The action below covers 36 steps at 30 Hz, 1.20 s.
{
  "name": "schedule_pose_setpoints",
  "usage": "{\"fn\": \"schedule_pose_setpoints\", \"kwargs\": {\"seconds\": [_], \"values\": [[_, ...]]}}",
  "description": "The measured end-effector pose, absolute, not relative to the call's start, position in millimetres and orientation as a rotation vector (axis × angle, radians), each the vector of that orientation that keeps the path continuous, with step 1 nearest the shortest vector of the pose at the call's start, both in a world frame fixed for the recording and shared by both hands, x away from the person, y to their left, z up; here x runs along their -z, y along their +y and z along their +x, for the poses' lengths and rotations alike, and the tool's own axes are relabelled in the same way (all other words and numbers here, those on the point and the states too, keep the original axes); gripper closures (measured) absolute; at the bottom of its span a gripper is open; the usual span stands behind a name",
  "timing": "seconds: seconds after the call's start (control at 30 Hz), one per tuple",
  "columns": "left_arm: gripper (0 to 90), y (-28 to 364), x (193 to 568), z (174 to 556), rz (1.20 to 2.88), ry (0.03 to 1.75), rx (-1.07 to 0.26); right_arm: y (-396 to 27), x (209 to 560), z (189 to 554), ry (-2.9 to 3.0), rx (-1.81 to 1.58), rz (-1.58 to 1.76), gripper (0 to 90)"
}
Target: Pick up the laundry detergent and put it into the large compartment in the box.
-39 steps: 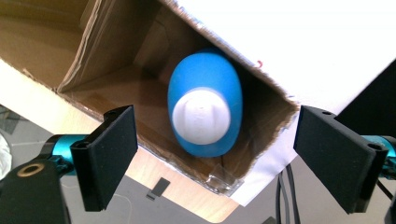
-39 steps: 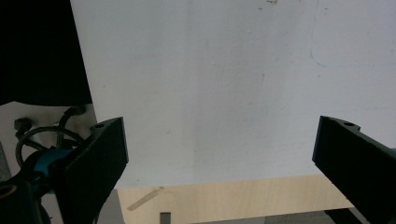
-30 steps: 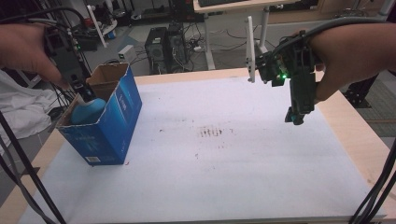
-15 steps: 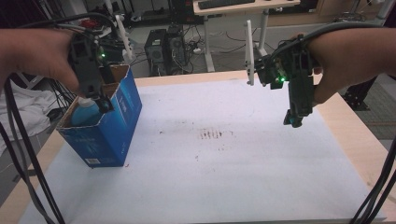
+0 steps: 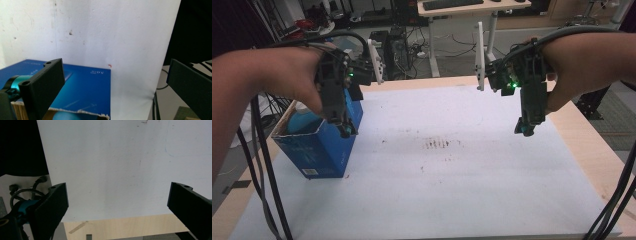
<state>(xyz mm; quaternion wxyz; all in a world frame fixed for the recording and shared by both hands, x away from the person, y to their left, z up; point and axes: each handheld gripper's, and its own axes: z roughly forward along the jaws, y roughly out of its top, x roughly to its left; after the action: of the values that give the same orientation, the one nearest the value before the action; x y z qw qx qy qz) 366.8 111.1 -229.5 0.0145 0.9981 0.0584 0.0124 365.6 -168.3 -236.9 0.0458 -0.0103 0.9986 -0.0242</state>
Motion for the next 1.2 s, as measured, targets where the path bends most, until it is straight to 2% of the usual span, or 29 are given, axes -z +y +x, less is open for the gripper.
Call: {"fn": "schedule_pose_setpoints", "kwargs": {"seconds": [0.37,1.2], "values": [[1.7,89,240,369,3.084,0.089,-0.007,-170,237,367,3.05,0.069,-0.032,2.4],[1.7,70,257,373,3.072,0.061,0.015,-167,240,371,3.059,0.082,-0.047,2.4]]}}
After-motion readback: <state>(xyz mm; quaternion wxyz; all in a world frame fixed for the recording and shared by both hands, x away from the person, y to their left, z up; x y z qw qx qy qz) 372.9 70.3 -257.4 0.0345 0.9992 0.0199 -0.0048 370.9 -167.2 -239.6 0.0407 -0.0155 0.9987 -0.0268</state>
